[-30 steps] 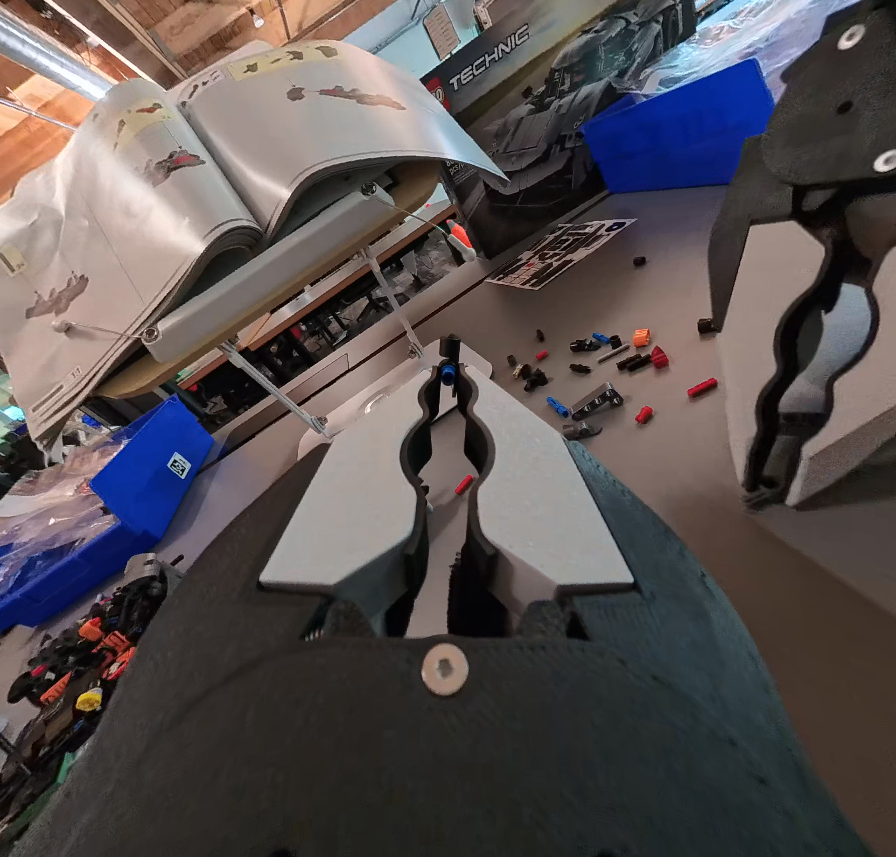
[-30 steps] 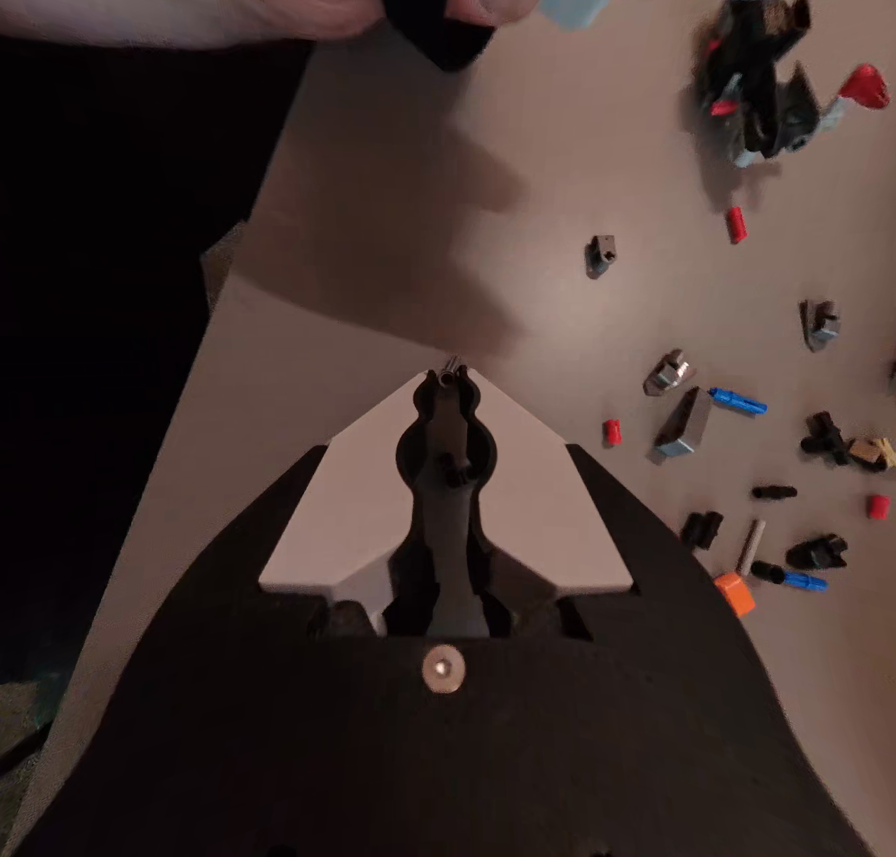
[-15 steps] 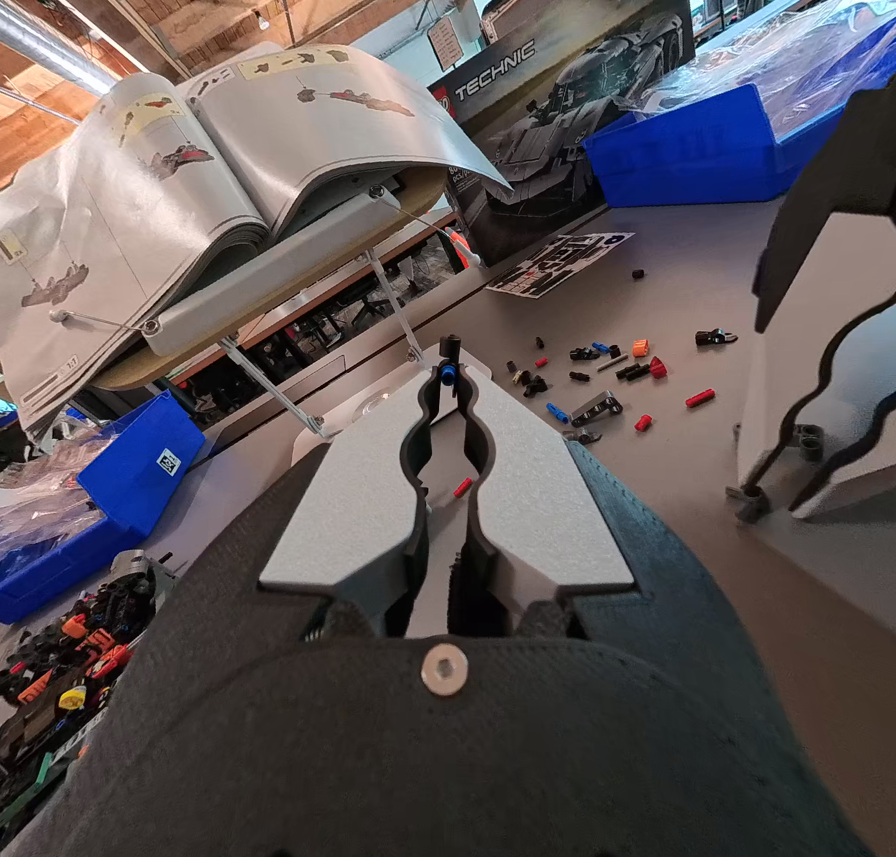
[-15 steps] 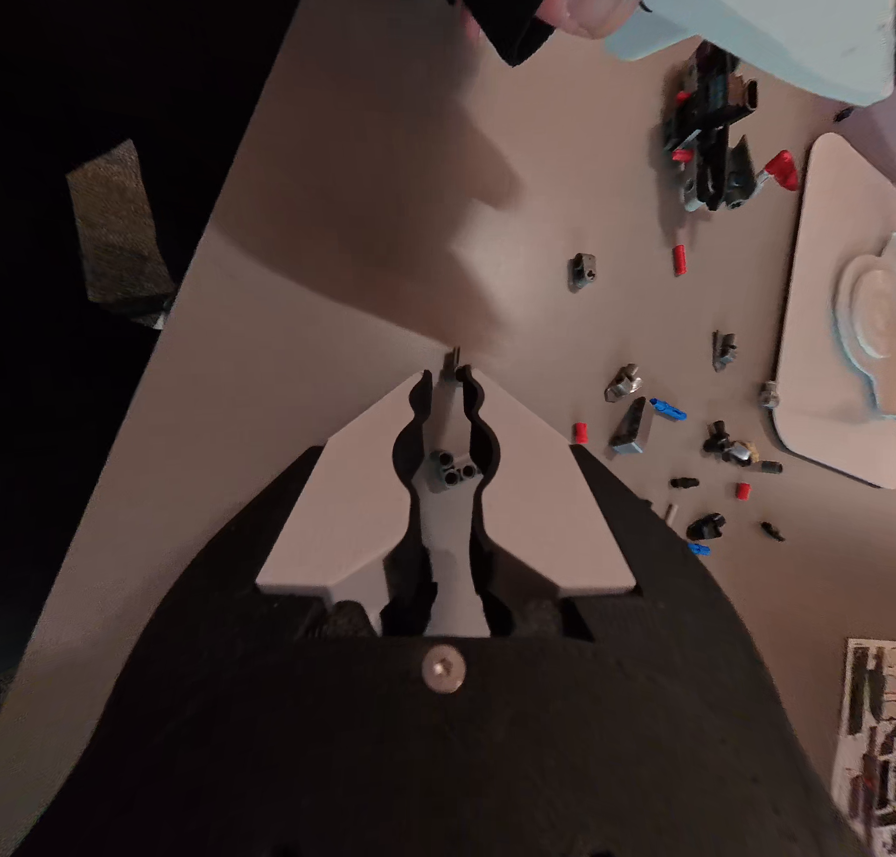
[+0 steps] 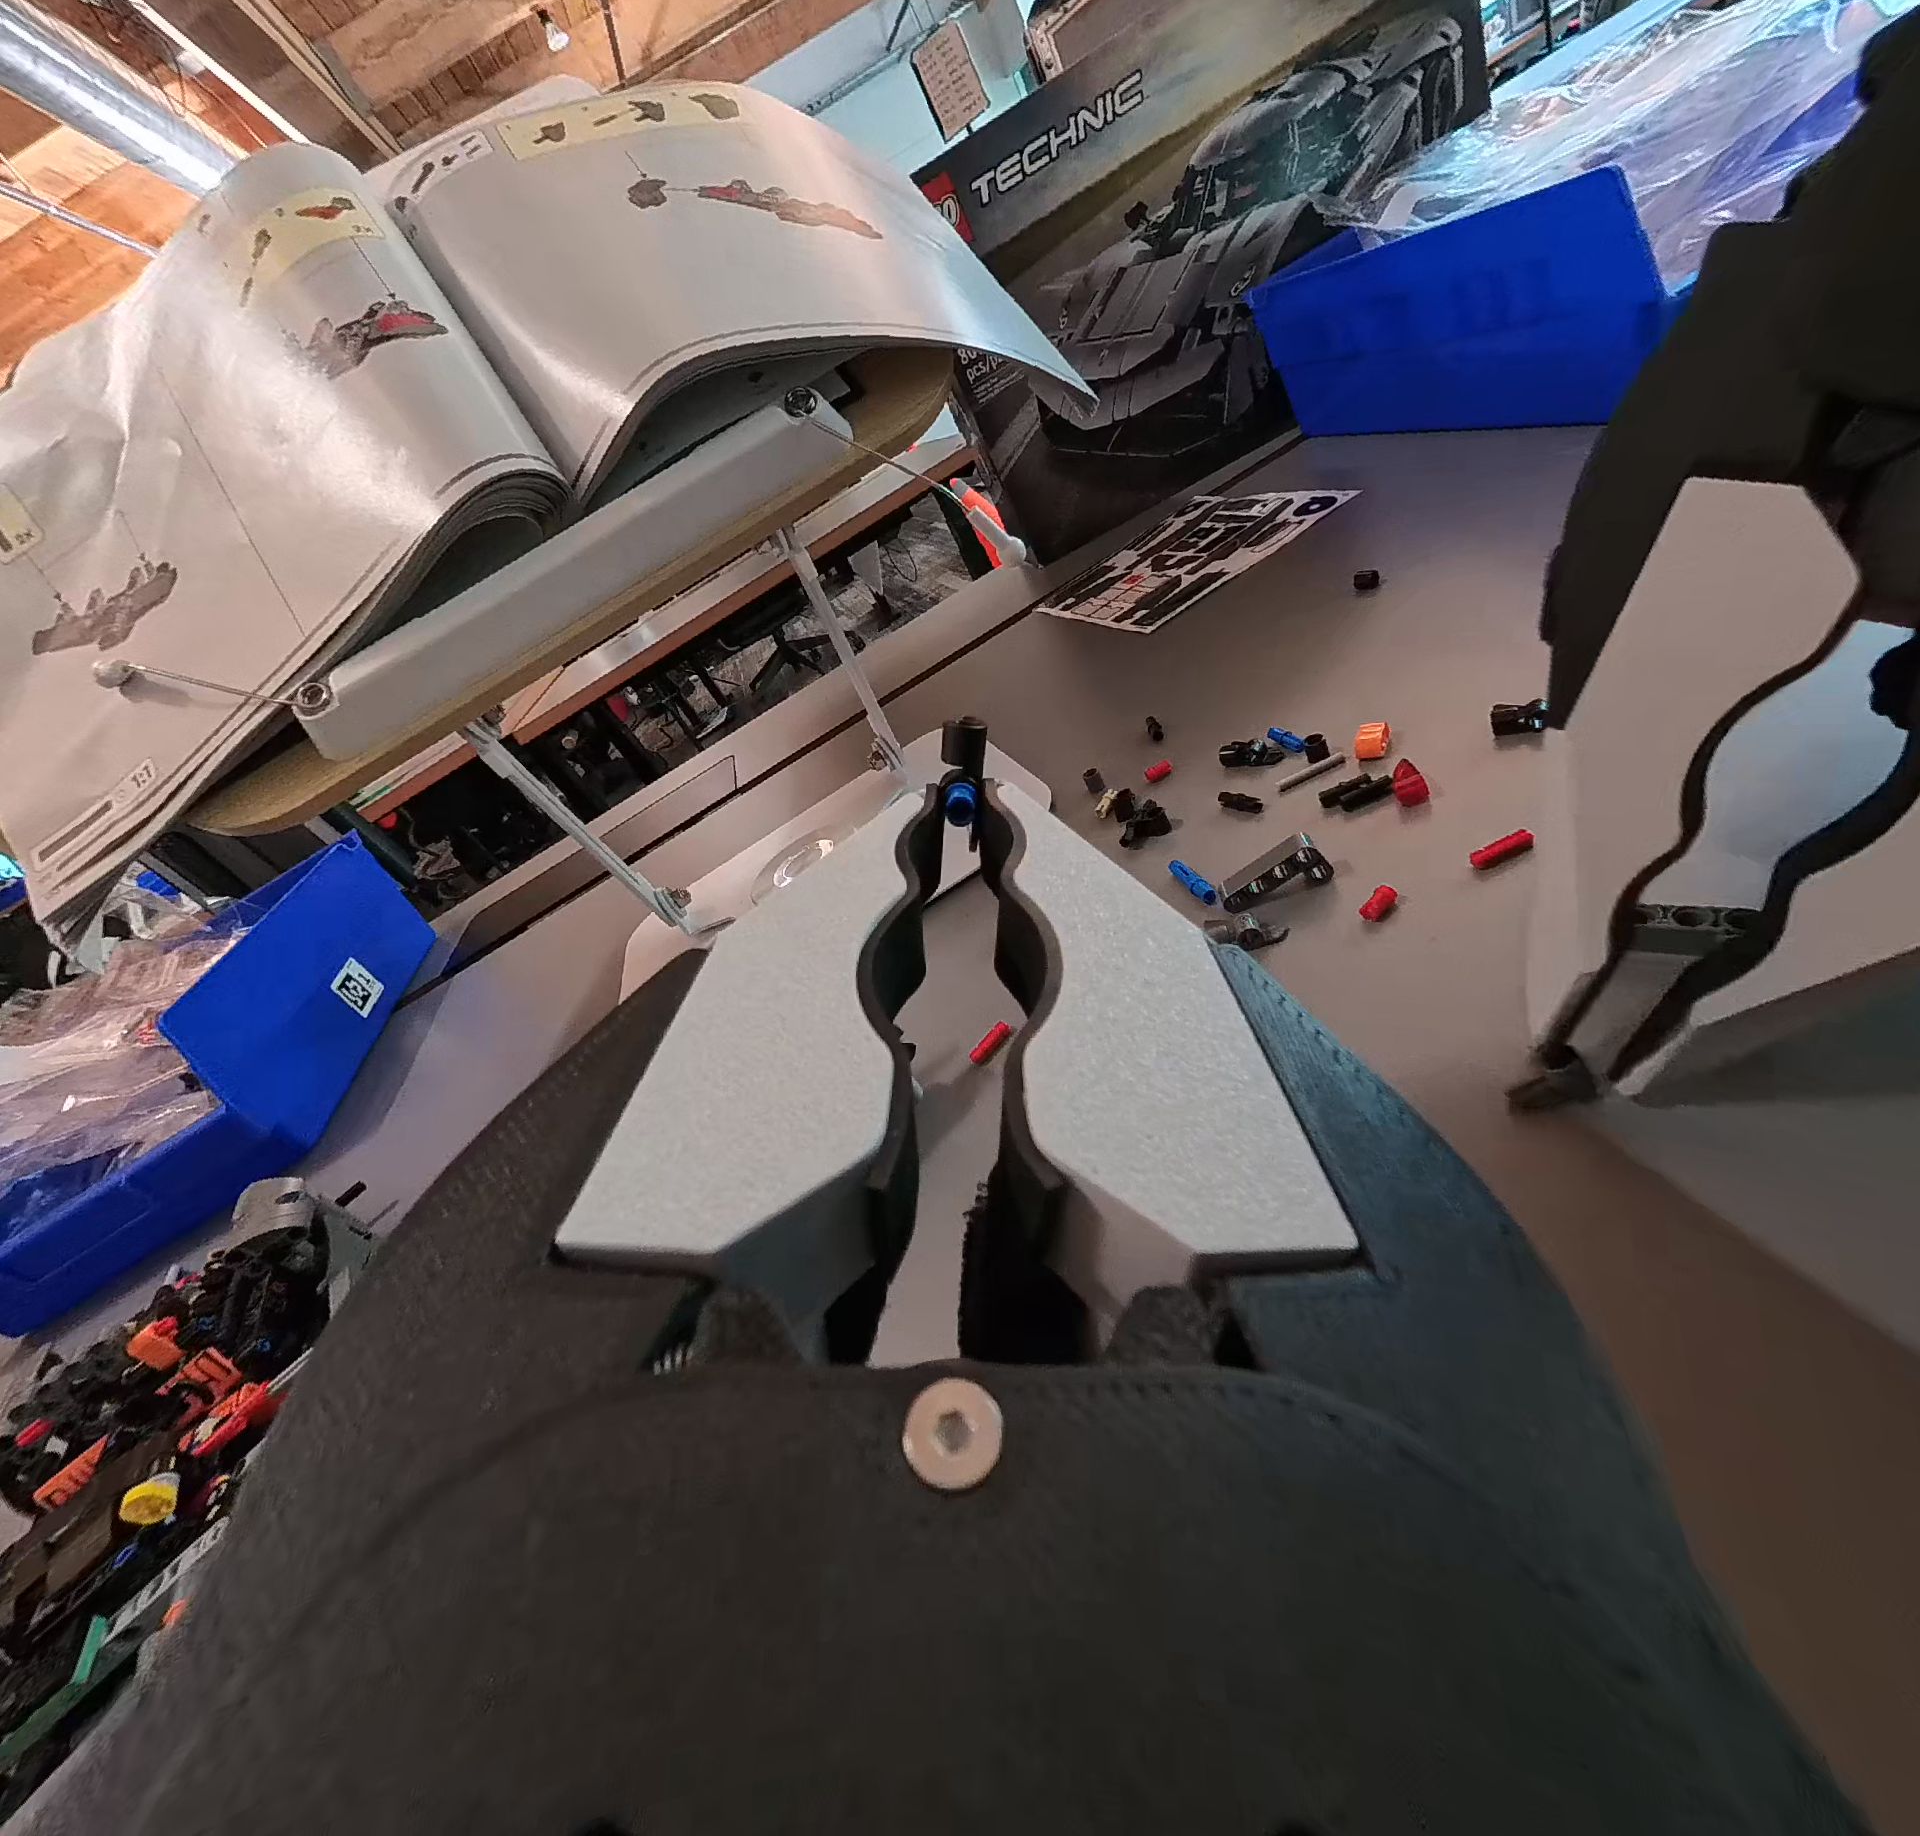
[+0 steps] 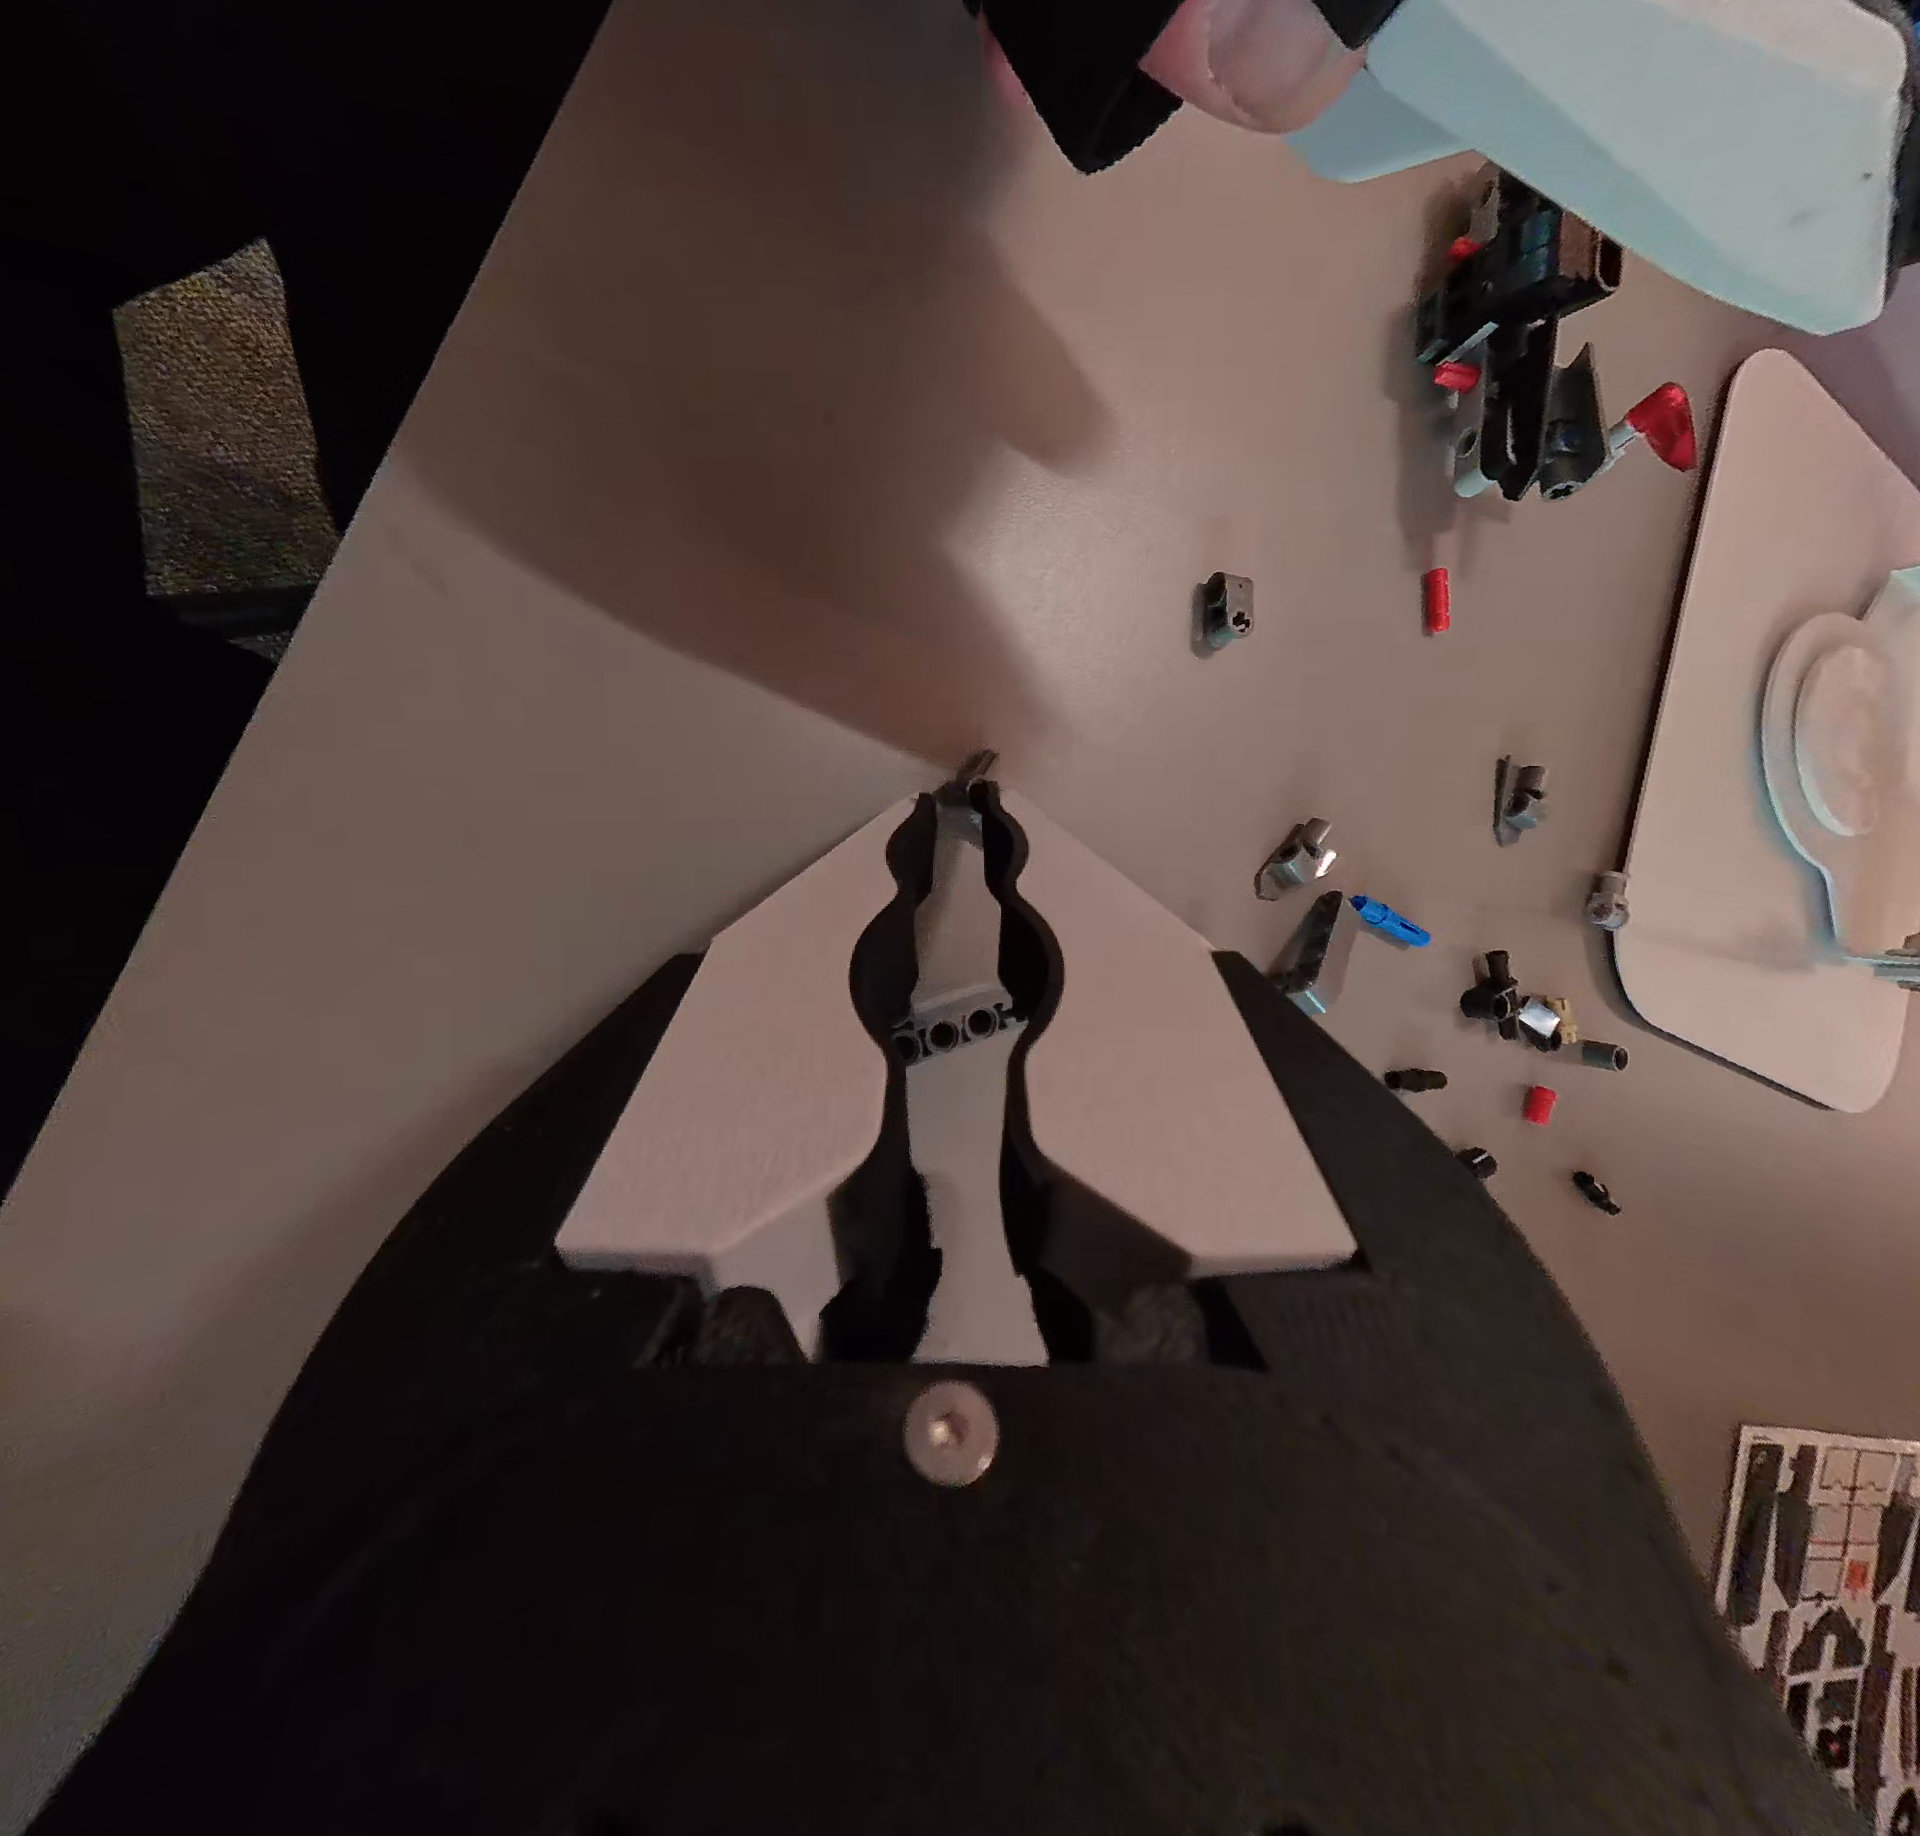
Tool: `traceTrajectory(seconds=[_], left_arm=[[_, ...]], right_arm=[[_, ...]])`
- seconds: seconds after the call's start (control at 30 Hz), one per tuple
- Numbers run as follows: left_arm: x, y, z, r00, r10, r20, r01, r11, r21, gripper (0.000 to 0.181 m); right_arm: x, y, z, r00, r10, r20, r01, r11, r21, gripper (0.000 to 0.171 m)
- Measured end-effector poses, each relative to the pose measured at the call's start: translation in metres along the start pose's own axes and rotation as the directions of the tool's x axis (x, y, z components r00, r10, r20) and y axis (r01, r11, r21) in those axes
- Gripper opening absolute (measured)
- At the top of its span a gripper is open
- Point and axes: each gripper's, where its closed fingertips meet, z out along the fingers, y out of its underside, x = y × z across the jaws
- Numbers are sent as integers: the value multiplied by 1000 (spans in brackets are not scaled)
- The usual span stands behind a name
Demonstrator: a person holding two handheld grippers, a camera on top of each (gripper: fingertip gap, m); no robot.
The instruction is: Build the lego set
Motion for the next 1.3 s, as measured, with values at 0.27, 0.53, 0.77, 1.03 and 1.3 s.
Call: traceTrajectory(seconds=[0.27,0.53,0.77,1.03,1.3], left_arm=[[-1,0,0,1000,-5,1,5,1000,0,4],[-1,0,0,1000,-9,-1,9,1000,0,4],[-1,0,0,1000,-12,-1,12,1000,1,4],[-1,1,0,1000,-11,0,11,1000,-1,4],[-1,1,0,1000,-10,-1,10,1000,-2,4]], right_arm=[[4,-1,2,1000,-20,23,20,1000,-8,3],[7,-2,1,998,46,36,-48,998,51,0],[10,-3,-2,996,86,8,-86,995,40,9],[8,-1,7,982,182,-40,-182,983,7,7],[10,-2,8,966,255,-47,-253,966,45,5]])
